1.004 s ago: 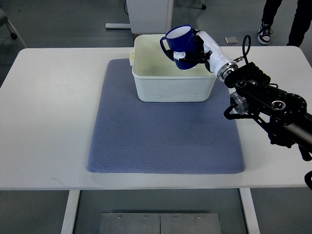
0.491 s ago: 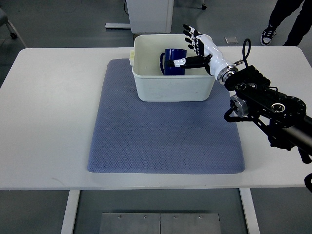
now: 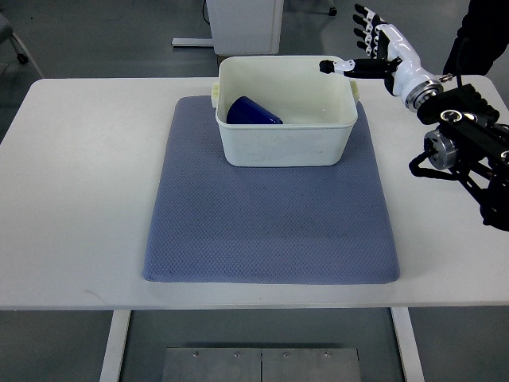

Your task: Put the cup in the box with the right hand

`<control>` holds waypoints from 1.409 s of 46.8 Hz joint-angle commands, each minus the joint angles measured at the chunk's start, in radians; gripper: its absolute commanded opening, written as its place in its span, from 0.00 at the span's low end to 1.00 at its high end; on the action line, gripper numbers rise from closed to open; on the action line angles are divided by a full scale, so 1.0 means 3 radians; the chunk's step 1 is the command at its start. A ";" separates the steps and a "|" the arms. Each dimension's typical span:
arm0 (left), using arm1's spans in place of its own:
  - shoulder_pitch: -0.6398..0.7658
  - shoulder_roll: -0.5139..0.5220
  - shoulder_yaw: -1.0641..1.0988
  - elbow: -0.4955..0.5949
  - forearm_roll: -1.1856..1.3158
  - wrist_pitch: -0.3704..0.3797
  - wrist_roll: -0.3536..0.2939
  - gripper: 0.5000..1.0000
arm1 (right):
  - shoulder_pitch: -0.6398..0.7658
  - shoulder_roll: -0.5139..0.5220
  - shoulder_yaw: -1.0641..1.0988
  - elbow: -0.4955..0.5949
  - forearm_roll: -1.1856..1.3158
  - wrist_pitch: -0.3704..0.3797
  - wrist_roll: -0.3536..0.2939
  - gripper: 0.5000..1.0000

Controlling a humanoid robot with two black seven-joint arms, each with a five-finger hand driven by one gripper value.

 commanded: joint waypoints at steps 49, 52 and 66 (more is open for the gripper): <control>-0.0001 0.0000 -0.0006 0.0000 0.0002 0.0000 0.0000 1.00 | -0.1461 0.0543 0.2453 0.0059 -0.0006 0.0405 -0.0619 1.00; -0.0001 0.0000 -0.0006 0.0000 0.0002 0.0000 0.0000 1.00 | -0.1482 0.0630 0.2545 0.0059 -0.0006 0.0406 -0.0619 1.00; -0.0001 0.0000 0.0004 0.0000 0.0002 0.0000 0.0005 1.00 | -0.1528 0.0906 0.2852 0.0084 -0.0006 0.0416 -0.0389 1.00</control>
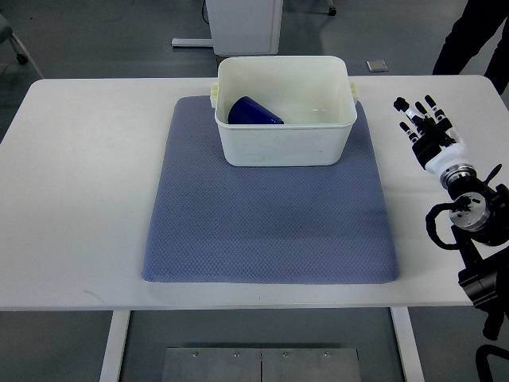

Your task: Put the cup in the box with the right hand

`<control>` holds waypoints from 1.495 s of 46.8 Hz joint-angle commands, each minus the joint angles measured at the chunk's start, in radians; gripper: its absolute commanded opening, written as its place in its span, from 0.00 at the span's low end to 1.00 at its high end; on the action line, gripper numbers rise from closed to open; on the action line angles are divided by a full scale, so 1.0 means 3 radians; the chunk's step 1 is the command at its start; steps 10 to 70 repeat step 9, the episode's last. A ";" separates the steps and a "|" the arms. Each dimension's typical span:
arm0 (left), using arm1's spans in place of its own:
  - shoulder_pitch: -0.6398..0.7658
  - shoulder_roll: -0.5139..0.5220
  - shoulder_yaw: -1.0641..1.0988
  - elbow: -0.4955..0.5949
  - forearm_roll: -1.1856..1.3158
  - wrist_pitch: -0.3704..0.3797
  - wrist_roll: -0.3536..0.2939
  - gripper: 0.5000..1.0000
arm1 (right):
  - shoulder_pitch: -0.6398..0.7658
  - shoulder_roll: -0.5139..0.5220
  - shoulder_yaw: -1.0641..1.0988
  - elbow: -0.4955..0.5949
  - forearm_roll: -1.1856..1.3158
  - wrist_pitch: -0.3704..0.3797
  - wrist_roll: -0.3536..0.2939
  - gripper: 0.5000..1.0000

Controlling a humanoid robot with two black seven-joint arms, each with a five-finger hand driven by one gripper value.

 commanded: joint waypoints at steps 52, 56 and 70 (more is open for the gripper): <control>0.0004 0.0000 -0.0006 0.0000 0.0000 0.0000 -0.0002 1.00 | -0.0062 0.0128 0.0167 0.0049 -0.0001 0.0156 0.0082 1.00; 0.0004 0.0000 -0.0006 0.0000 0.0000 0.0000 -0.0002 1.00 | -0.0062 0.0128 0.0167 0.0049 -0.0001 0.0156 0.0082 1.00; 0.0004 0.0000 -0.0006 0.0000 0.0000 0.0000 -0.0002 1.00 | -0.0062 0.0128 0.0167 0.0049 -0.0001 0.0156 0.0082 1.00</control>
